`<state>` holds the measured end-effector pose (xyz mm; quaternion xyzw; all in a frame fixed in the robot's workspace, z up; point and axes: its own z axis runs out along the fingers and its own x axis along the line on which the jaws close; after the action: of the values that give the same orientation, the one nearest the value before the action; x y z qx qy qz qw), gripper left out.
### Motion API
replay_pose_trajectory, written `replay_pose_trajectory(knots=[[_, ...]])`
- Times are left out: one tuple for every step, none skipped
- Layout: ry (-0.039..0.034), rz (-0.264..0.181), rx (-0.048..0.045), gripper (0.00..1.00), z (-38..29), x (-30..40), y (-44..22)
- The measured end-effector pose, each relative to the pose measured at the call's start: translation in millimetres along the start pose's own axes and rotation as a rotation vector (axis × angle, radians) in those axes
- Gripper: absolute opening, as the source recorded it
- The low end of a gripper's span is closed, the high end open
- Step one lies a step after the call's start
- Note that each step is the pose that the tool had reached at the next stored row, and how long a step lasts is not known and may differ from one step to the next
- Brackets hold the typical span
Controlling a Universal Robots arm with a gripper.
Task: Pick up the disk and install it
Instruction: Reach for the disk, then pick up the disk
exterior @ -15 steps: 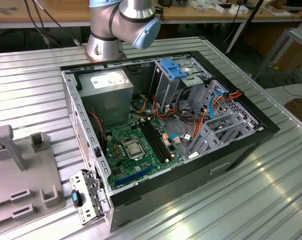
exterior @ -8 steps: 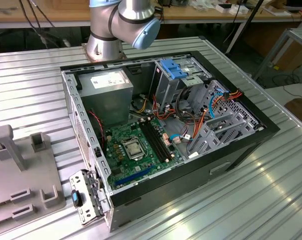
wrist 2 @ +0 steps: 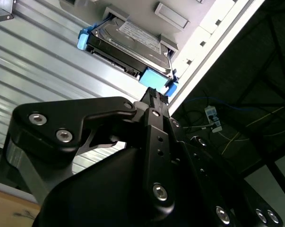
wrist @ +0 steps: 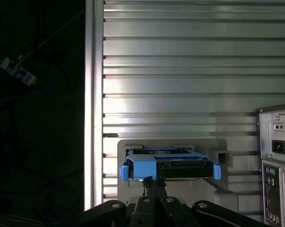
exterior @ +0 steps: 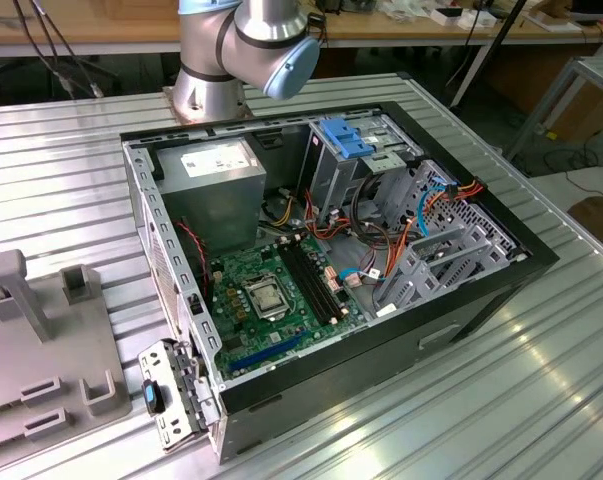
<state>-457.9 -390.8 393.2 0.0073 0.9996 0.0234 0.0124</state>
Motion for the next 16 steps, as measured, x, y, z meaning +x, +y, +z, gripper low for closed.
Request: replay_pose_trajectory(knots=[[0.0, 0.0, 0.0, 0.11, 0.0, 0.0, 0.0], [0.0001, 0.0, 0.0, 0.11, -0.1, 0.1, 0.0], [0.0001, 0.0, 0.0, 0.11, -0.1, 0.1, 0.0], [0.0001, 0.0, 0.0, 0.11, -0.1, 0.1, 0.0], [0.0001, 0.0, 0.0001, 0.11, -0.1, 0.1, 0.0], [0.0001, 0.0, 0.0001, 0.11, -0.1, 0.1, 0.0], [0.0001, 0.0, 0.0, 0.11, -0.1, 0.1, 0.0], [0.0001, 0.0, 0.0, 0.11, -0.1, 0.1, 0.0], [0.0001, 0.0, 0.0, 0.11, -0.1, 0.2, 0.0], [0.0001, 0.0, 0.0, 0.11, -0.1, 0.2, 0.0], [0.0001, 0.0, 0.0, 0.11, -0.1, 0.2, 0.0], [0.0001, 0.0, 0.0, 0.11, -0.1, 0.2, 0.0], [0.0004, -0.006, -0.0001, 0.11, -0.1, 0.3, 0.0], [0.0012, -0.023, -0.0007, 0.11, -0.1, 0.3, 0.1], [0.0023, -0.048, -0.0013, 0.11, 0.0, 0.3, 0.0], [0.0031, -0.065, -0.0017, 0.11, 0.0, 0.3, 0.0]])
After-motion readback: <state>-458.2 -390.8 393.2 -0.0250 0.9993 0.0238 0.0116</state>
